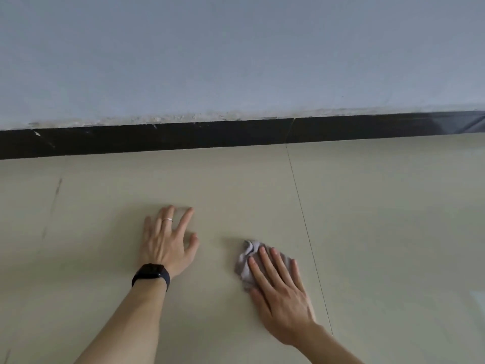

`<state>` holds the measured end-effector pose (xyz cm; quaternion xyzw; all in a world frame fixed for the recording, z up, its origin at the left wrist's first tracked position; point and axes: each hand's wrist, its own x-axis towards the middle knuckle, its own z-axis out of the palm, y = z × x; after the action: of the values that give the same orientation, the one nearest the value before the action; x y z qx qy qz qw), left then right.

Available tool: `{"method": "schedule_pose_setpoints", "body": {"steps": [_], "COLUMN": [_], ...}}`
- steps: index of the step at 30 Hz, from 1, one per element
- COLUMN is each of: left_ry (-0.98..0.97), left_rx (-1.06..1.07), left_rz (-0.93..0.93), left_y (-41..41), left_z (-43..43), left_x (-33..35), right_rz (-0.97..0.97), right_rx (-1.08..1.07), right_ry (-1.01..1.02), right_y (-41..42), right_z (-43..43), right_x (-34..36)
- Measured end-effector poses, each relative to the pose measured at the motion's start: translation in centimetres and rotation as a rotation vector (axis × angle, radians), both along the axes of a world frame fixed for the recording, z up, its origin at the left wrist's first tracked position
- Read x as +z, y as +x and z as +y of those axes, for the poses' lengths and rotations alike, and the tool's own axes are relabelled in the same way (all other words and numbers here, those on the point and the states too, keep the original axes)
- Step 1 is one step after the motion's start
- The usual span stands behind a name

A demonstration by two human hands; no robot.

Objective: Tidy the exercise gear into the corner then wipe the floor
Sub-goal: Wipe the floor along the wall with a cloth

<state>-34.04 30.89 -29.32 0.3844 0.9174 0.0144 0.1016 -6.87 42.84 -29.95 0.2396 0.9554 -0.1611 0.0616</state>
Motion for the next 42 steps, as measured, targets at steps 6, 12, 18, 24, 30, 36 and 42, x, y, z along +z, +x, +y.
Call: {"method": "schedule_pose_setpoints", "body": {"steps": [6,12,18,24,30,36,42], "left_ry": [-0.017,-0.004,0.026,0.024,-0.002,-0.014,-0.032], "left_rx": [-0.027,-0.018,0.007,-0.049,-0.069,-0.060,-0.094], "left_rz": [-0.124,-0.126,-0.149,-0.152,-0.144,-0.162,-0.218], "left_y": [2.1,3.0,1.0,1.2,1.5,1.1,0.9], "left_z": [4.8,4.4,4.4,4.7,4.9,4.6,4.5], "left_x": [-1.2,-1.5,-1.2,-1.6,-1.4,-1.8,-1.4], "right_rz": [-0.061,0.011,-0.096,-0.083,-0.024,0.009,0.049], "right_rx": [-0.285,-0.214,-0.019,-0.232,0.298,-0.119,0.371], "right_ry": [0.033,-0.005,0.074,-0.067,0.137,0.010,0.107], "right_y": [-1.7,-1.6,-4.0,-4.5,0.4,-2.0,-1.0], "right_z": [8.3,0.6,5.9,4.8,2.8,-1.4,-4.7], "right_x": [0.2,0.4,1.3,1.8,0.1,-0.7,-1.1]}}
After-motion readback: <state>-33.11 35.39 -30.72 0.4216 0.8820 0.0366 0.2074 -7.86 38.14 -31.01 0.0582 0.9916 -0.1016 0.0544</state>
